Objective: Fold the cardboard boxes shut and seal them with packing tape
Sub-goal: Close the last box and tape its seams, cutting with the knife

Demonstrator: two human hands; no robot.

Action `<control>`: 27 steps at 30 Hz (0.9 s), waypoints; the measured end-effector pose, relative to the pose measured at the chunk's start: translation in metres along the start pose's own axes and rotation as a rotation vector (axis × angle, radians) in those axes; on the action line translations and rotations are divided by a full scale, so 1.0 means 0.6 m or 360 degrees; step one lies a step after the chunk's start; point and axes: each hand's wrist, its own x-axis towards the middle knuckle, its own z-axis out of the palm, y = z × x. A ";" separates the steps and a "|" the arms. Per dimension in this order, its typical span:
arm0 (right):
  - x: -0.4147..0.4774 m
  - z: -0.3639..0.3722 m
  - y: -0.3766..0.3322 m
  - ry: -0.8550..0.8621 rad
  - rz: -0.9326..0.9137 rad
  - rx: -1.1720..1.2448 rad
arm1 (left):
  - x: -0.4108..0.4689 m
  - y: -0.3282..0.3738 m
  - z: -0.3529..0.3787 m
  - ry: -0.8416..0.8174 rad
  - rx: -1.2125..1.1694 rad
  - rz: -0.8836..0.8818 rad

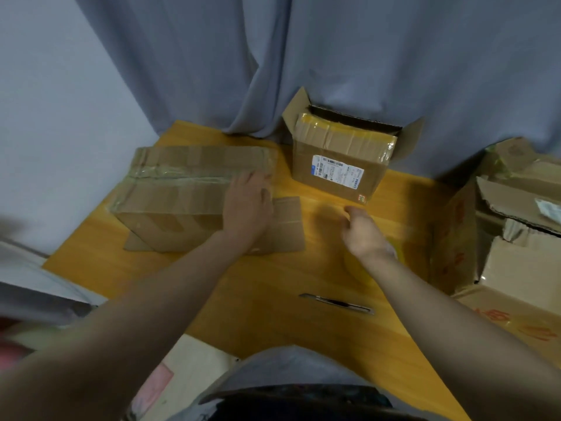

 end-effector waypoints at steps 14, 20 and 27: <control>0.155 0.054 -0.293 -0.0219 -0.0601 -0.0649 | 0.062 -0.127 -0.030 -0.1104 0.0923 0.0196; 0.180 0.053 -0.304 -0.0182 -0.0569 -0.0630 | 0.065 -0.128 -0.016 -0.1055 0.0893 0.0133; 0.070 0.054 -0.226 -0.0162 -0.0887 -0.0529 | 0.063 -0.119 -0.018 -0.1037 0.0936 0.0144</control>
